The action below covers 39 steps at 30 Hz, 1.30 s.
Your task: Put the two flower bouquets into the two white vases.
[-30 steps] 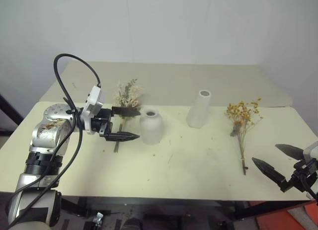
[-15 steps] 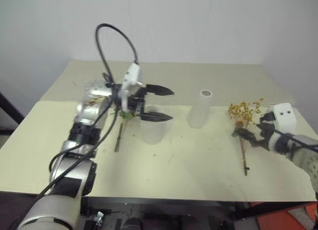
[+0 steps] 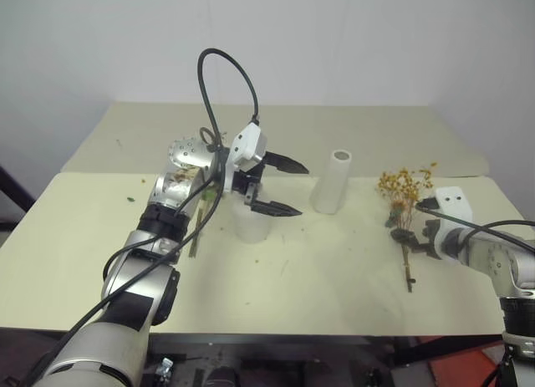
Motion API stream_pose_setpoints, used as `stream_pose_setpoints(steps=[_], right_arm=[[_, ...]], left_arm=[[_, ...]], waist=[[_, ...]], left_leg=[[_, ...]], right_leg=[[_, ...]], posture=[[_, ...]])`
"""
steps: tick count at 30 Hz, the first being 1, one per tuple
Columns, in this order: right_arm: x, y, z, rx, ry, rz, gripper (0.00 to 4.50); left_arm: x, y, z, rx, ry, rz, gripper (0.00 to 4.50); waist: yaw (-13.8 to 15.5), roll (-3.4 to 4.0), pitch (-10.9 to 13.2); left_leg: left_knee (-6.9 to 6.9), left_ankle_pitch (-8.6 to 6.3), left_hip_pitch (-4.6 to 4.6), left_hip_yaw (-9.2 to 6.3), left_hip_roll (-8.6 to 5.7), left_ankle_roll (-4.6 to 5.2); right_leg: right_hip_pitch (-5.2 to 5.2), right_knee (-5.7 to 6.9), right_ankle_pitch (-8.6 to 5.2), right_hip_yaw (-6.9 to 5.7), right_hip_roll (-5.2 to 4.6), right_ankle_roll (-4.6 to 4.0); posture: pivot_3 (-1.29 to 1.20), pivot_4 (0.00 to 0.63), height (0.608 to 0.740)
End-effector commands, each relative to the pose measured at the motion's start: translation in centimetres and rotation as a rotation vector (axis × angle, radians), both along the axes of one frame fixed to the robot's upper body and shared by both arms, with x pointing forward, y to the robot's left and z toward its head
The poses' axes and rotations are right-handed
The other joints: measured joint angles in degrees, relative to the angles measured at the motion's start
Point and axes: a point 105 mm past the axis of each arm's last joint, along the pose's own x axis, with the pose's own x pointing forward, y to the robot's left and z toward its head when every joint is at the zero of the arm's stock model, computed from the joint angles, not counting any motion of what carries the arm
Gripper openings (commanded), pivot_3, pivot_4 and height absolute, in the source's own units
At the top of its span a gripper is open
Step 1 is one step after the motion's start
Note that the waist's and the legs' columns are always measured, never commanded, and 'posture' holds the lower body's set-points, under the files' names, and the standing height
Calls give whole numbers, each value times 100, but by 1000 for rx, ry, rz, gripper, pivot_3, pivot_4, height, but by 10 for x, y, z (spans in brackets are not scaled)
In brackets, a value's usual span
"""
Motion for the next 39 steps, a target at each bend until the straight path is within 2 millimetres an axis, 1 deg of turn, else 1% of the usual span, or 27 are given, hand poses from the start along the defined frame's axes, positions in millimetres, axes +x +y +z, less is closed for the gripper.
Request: stream_pose_setpoints(steps=[1,5,8,10,15,17,18,19,21,23,24,25,28,30,31,33,35,36,39], right_arm=[[6,-5,5,-2,-15,-13,3239],[10,-4,-4,2,19,3,1819],[13,-2,-6,4,28,15,699],[15,-2,-5,6,27,18,38],[17,0,-2,13,4,9,11],[19,0,5,-30,-54,5,11],[25,-1,18,-66,-148,-10,11],[32,-6,36,-123,-269,-49,11],[41,-12,78,-190,-516,-118,11],[45,-11,110,-179,-689,-167,11],[47,-7,127,-150,-774,-179,11],[48,-4,141,-125,-833,-185,11],[49,13,186,43,-1060,-145,11],[49,21,212,138,-1184,-153,11],[51,26,221,168,-1216,-148,11],[56,42,232,178,-1244,-100,11],[57,67,241,192,-1286,2,11],[57,77,244,191,-1303,37,11],[54,95,248,278,-1334,119,11]], left_arm=[[-1,3,4,-11,-31,9,4500],[0,5,4,-19,-31,25,4500],[0,7,4,-24,-31,32,4500],[0,8,4,-25,-30,38,4500],[1,12,3,-24,-30,52,4500],[1,13,5,-31,-30,53,4500],[1,14,8,-45,-28,57,4500],[1,15,11,-58,-26,60,4500],[2,18,15,-75,-22,68,4500],[2,20,16,-84,-15,79,4500],[3,22,16,-89,-9,84,4500],[3,23,16,-93,-1,87,4500],[2,28,21,-126,17,92,4500],[1,32,25,-153,26,95,4500],[0,34,26,-160,28,101,4500],[0,37,25,-155,30,118,4500],[0,41,21,-134,30,138,4500],[0,42,20,-127,30,147,4500],[-1,48,21,-130,29,169,4500]], waist=[[-16,0,0],[-22,0,0],[-13,0,0],[-19,0,0],[-26,0,0],[-31,0,0],[-33,0,0],[-38,1,0],[-45,5,3],[-41,8,5],[-53,10,6],[-78,13,8],[-115,16,10],[-141,17,10],[-152,18,11],[-152,20,12],[-156,22,13],[-160,22,13],[-162,24,14]], left_leg=[[-1,0,1,0,1,0],[-2,0,0,0,1,0],[0,0,2,0,1,0],[0,0,5,0,1,0],[-1,0,8,0,2,0],[0,0,8,0,2,0],[0,0,8,0,2,0],[-1,0,9,0,2,0],[-1,0,7,0,1,0],[-2,0,3,1,0,0],[-1,0,1,1,0,0],[-2,0,1,1,1,0],[-5,1,4,0,1,0],[-7,1,7,-2,3,0],[-7,0,8,-2,3,0],[-7,1,7,-2,2,0],[-9,1,8,-2,2,0],[-11,1,10,-2,3,0],[-16,1,12,-2,3,0]], right_leg=[[0,0,1,0,0,-1],[-2,0,5,0,1,-8],[0,1,4,0,1,-5],[3,1,4,0,1,-3],[5,1,2,1,2,-2],[5,1,3,1,3,-2],[5,2,2,1,2,-1],[4,3,2,1,3,-1],[-1,6,0,3,2,3],[-3,4,-1,3,1,5],[-5,4,1,3,1,2],[-6,4,3,4,1,-1],[-5,6,9,2,2,-10],[-2,6,17,2,3,-24],[-2,7,18,2,3,-25],[-2,9,19,2,2,-26],[-4,10,19,2,3,-27],[-4,10,19,2,3,-28],[-4,12,20,2,4,-28]], posture=[[0,150,740],[0,150,740],[0,150,740],[0,150,740],[0,150,740],[0,150,740],[0,150,740],[0,150,740],[0,150,740],[0,150,740],[0,150,740],[0,150,740],[0,150,740],[0,150,740],[0,150,740],[0,150,740],[0,150,740],[0,150,740],[0,150,740]])
